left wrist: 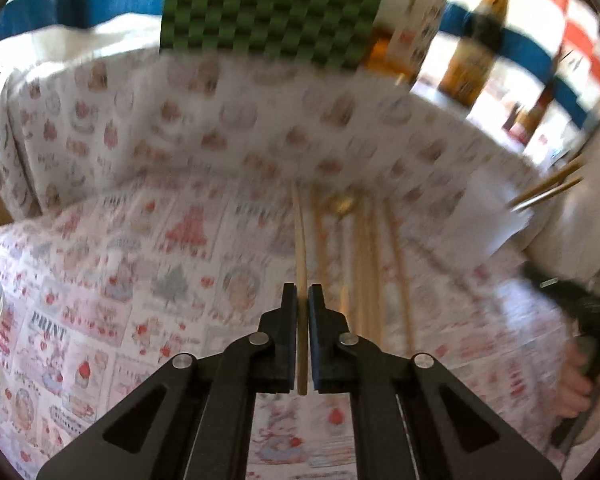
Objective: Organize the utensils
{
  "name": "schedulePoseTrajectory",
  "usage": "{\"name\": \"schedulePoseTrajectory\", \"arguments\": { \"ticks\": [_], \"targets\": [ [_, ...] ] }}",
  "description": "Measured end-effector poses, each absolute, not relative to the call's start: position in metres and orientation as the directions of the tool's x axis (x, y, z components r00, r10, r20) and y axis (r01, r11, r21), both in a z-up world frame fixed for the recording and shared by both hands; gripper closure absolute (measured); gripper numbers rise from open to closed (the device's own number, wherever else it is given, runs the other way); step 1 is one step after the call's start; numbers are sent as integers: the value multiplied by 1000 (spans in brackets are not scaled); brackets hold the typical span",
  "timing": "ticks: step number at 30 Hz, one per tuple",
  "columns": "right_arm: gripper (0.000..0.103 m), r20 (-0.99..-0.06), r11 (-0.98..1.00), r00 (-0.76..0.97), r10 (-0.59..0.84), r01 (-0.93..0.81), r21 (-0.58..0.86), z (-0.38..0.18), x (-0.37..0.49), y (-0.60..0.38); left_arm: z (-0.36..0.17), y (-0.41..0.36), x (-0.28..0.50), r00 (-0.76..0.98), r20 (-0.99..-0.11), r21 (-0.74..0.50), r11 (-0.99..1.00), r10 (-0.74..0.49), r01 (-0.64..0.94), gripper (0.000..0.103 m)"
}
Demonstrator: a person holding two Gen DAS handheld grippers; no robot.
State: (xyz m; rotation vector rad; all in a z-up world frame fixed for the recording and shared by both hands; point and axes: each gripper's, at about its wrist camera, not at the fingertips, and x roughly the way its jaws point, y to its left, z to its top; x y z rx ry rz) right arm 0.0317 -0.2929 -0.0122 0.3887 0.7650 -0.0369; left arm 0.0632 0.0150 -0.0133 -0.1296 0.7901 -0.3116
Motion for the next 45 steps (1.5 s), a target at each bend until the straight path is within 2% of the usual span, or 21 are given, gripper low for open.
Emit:
{"name": "schedulePoseTrajectory", "arguments": {
  "ticks": [4,8,10,15,19,21,24,25,34,37,40,45],
  "targets": [
    [46,-723,920,674,151,172,353,-33,47,-296,7,16,47,742,-577,-236,939,-343,251,98],
    [63,-748,926,638,183,144,350,-47,56,-289,22,23,36,801,-484,-252,933,-352,257,98],
    [64,-754,929,628,193,132,347,-51,57,-285,29,30,32,819,-439,-292,921,-368,258,98],
    [67,-768,949,625,138,139,284,-55,58,-276,37,39,24,843,-390,-322,912,-372,254,98],
    [80,-769,949,621,151,125,288,-56,60,-273,36,40,24,843,-388,-330,910,-373,251,98],
    [89,-771,950,618,156,120,289,-58,61,-269,35,40,25,841,-389,-331,909,-376,253,98],
    [92,-769,950,618,162,113,291,-57,61,-268,34,38,23,843,-387,-326,911,-373,253,98],
    [97,-768,951,619,162,110,288,-57,60,-269,34,37,23,844,-386,-325,911,-372,253,98],
    [99,-626,962,767,143,41,270,-15,32,-262,40,26,14,862,-358,-260,925,-358,276,98],
    [100,-537,977,838,98,22,212,5,15,-254,41,25,14,843,-368,-276,912,-391,302,98],
    [100,-466,992,885,-17,73,103,21,0,-243,41,23,14,842,-372,-269,914,-390,305,98],
    [100,-379,992,925,13,37,124,42,-21,-245,48,25,2,864,-314,-261,911,-393,319,98]
  ]
}}
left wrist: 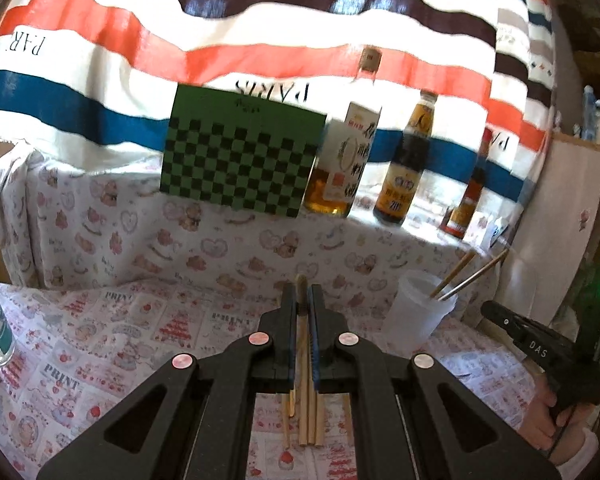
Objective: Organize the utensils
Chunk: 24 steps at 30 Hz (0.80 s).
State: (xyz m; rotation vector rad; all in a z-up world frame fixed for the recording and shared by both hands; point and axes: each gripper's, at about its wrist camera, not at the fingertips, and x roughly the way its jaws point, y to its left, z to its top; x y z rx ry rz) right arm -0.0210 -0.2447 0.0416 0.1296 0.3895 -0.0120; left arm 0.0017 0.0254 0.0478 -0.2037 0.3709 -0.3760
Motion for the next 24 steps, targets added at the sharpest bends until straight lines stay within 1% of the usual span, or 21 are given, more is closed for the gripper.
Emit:
{"name": "schedulePoseTrajectory", "arguments": {
  "ticks": [2,5,7,9,10,12,13,14,15,17,19,22,24],
  "targets": [
    [100,-365,992,931,14,32,119,47,-25,-245,52,29,-3,873,-282,-269,906,-398,326,98],
    [100,-380,991,925,12,38,125,48,-25,-248,56,35,-8,885,-246,-282,903,-394,324,98],
    [100,-420,987,907,18,52,155,43,-19,-254,56,38,-7,890,-237,-295,901,-390,317,98],
    [100,-485,973,873,58,59,222,36,-9,-264,56,41,-7,892,-232,-309,899,-388,311,98],
    [98,-503,968,861,75,59,244,32,-5,-267,56,42,-7,891,-231,-315,896,-391,312,98],
    [83,-575,953,805,146,40,299,20,8,-272,56,43,-7,891,-227,-322,894,-393,312,98],
    [68,-598,951,785,163,36,306,16,12,-272,56,43,-7,892,-226,-322,894,-392,311,98],
    [57,-632,948,753,182,37,316,9,17,-271,56,42,-8,892,-226,-320,894,-392,312,98],
    [54,-653,947,734,186,42,317,3,21,-270,56,42,-8,891,-227,-317,895,-394,315,98],
    [54,-706,954,684,181,52,294,-9,28,-263,55,39,-8,890,-232,-308,897,-393,316,98],
    [54,-739,966,651,173,35,256,-18,33,-253,55,35,-10,892,-227,-295,900,-392,320,98],
    [60,-790,990,603,115,0,144,-28,37,-234,56,30,-13,895,-227,-265,908,-385,324,98],
    [61,-818,997,570,76,-30,72,-35,37,-221,55,29,-13,892,-232,-262,908,-389,328,98]
  ]
}}
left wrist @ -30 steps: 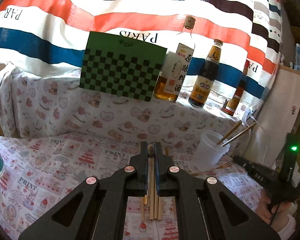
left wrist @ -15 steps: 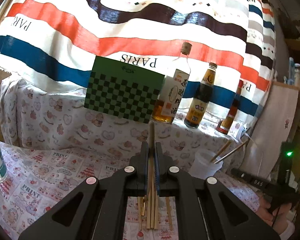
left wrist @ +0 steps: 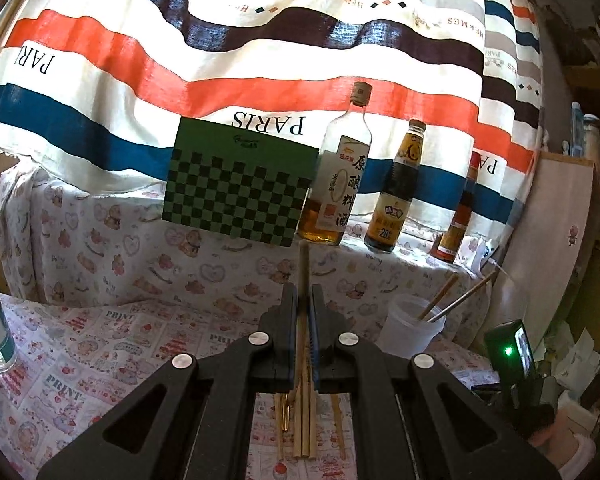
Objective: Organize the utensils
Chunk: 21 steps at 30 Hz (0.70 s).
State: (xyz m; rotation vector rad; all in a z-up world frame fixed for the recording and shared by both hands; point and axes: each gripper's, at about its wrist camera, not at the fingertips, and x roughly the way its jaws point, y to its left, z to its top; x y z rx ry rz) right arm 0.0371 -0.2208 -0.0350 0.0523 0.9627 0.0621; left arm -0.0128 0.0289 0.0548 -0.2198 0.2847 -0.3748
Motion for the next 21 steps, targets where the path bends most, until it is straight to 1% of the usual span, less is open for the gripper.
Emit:
{"name": "schedulePoseTrajectory", "arguments": {
  "ticks": [2,4,6,8,9,11,13,14,18,21],
  "targets": [
    [65,-835,997,546,71,-49,52,-41,36,-214,53,29,-9,880,-250,-277,901,-404,335,98],
    [67,-837,997,542,74,-61,48,-44,36,-210,49,28,-4,874,-273,-286,901,-403,326,98],
    [73,-832,998,553,50,-64,18,-47,35,-205,47,28,-1,872,-284,-287,903,-398,319,98],
    [81,-830,998,557,37,-63,2,-50,36,-203,45,27,0,872,-288,-284,904,-397,318,98],
    [82,-831,998,556,38,-65,3,-53,37,-202,45,27,-1,871,-288,-281,905,-397,320,98],
    [88,-816,998,577,32,-60,-3,-53,38,-201,45,24,-2,868,-290,-272,904,-404,330,98],
    [93,-809,998,587,38,-64,1,-54,41,-200,44,19,-3,868,-295,-242,910,-400,337,98],
    [98,-805,998,593,34,-66,-7,-55,41,-198,43,15,-3,870,-302,-222,916,-391,335,98],
    [98,-801,998,596,50,-54,23,-53,40,-202,41,12,-2,870,-310,-211,920,-383,330,98],
    [98,-756,997,650,81,-45,68,-36,33,-211,41,15,0,868,-308,-238,915,-389,325,98]
  ]
}}
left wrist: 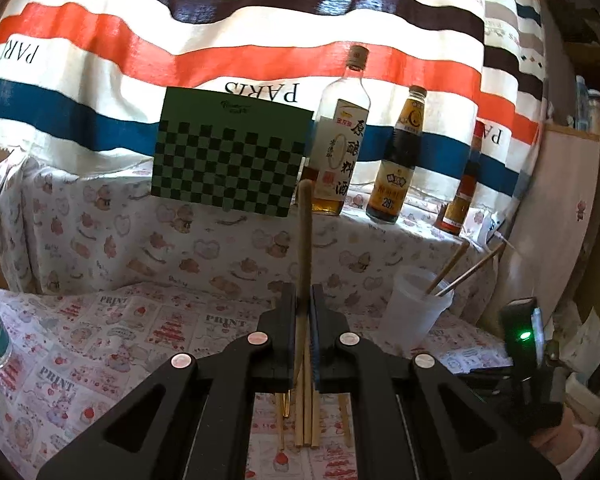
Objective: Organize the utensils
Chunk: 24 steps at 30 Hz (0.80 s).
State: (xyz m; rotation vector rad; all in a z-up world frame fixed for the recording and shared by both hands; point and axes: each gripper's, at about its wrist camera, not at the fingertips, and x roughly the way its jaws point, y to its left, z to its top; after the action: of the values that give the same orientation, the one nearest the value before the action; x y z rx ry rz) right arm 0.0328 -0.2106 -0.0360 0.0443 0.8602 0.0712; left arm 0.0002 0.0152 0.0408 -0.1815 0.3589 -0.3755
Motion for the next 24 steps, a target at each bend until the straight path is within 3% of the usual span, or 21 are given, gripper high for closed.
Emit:
{"name": "schedulePoseTrajectory", "arguments": {
  "ticks": [11,14,19,24],
  "targets": [
    [99,-534,976,824,189,-99,194,25,-5,-227,61,23,-20,885,-187,-242,893,-427,380,98],
    [99,-476,973,856,203,-123,194,41,-18,-226,72,14,-18,876,-193,-245,886,-442,393,98],
    [99,-453,972,872,187,-95,217,54,-21,-241,100,-6,-17,876,-178,-231,884,-448,406,98],
    [99,-423,941,887,184,-36,336,56,-19,-282,125,-26,-23,879,-139,-215,880,-457,423,98]
  ]
}}
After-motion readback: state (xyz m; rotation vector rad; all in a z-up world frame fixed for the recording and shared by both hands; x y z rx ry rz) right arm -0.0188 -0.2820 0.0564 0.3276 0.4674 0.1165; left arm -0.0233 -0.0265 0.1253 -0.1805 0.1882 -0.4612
